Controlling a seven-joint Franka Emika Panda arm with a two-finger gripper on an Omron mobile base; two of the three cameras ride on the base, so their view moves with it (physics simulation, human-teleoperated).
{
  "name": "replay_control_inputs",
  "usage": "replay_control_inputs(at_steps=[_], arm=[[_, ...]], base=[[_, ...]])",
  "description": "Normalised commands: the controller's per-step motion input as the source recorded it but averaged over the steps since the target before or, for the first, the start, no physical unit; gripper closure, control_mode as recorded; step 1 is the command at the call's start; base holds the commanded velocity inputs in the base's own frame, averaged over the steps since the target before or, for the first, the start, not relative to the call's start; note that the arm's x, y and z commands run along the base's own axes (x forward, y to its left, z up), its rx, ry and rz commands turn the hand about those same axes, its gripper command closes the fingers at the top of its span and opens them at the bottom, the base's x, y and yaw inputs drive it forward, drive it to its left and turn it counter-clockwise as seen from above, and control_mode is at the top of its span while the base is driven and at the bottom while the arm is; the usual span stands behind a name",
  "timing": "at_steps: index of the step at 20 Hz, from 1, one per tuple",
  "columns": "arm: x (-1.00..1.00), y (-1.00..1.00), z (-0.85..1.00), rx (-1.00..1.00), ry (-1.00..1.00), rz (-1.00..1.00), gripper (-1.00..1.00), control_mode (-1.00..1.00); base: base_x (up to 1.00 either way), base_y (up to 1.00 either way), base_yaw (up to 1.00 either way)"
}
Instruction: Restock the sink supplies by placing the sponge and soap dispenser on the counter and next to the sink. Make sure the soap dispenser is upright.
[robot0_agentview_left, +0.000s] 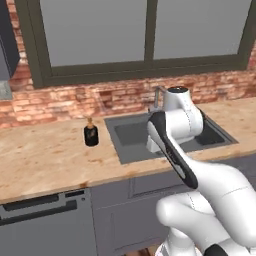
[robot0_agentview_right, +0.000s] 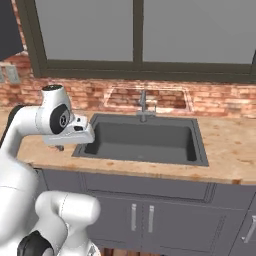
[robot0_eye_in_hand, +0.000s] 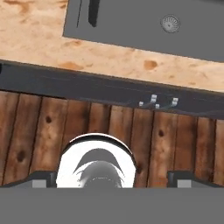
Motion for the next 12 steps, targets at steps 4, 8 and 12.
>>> replay_control_inputs(at_steps=[4, 8, 12], arm=[[0.0, 0.0, 0.0, 0.0, 0.0, 0.0, -1.0, 1.0], [0.0, 0.0, 0.0, 0.0, 0.0, 0.0, -1.0, 1.0], [0.0, 0.0, 0.0, 0.0, 0.0, 0.0, -1.0, 1.0]], base=[[-0.5, -0.06, -0.73], [-0.12, -0.35, -0.73], [0.07, -0.67, -0.6]])
